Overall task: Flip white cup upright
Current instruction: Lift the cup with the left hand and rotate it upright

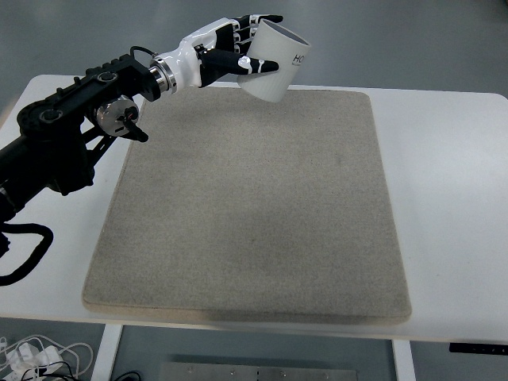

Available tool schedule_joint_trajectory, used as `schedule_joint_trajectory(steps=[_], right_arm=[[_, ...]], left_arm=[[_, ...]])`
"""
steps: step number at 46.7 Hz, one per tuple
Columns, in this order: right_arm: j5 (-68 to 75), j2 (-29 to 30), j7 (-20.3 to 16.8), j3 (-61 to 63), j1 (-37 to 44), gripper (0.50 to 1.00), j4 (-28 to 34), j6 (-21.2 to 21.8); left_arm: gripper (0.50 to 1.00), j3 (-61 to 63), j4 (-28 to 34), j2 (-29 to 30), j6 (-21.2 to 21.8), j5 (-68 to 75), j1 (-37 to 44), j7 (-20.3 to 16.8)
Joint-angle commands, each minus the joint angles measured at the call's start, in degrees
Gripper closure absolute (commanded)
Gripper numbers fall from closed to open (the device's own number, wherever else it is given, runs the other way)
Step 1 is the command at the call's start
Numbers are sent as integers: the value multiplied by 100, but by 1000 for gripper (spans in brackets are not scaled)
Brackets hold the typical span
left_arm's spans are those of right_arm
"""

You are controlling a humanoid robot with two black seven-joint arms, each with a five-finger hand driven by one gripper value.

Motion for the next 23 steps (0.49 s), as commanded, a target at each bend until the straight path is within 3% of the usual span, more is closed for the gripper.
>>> schedule_joint_trajectory(steps=[1,11,20,23], right_arm=[[0,0,-2,0,0,548,0,0],[0,0,-2,0,0,548,0,0],[0,0,-2,0,0,548,0,0],[0,0,-2,0,0,548,0,0]], left_arm=[[939,-14,8,1,-1,-200,90,-316],[939,-84,105,-8,8,-244,354,-1327],[930,21,640,-60,52,-174,433,-2671],[928,21,860,-87,52,-121,433,-2684]])
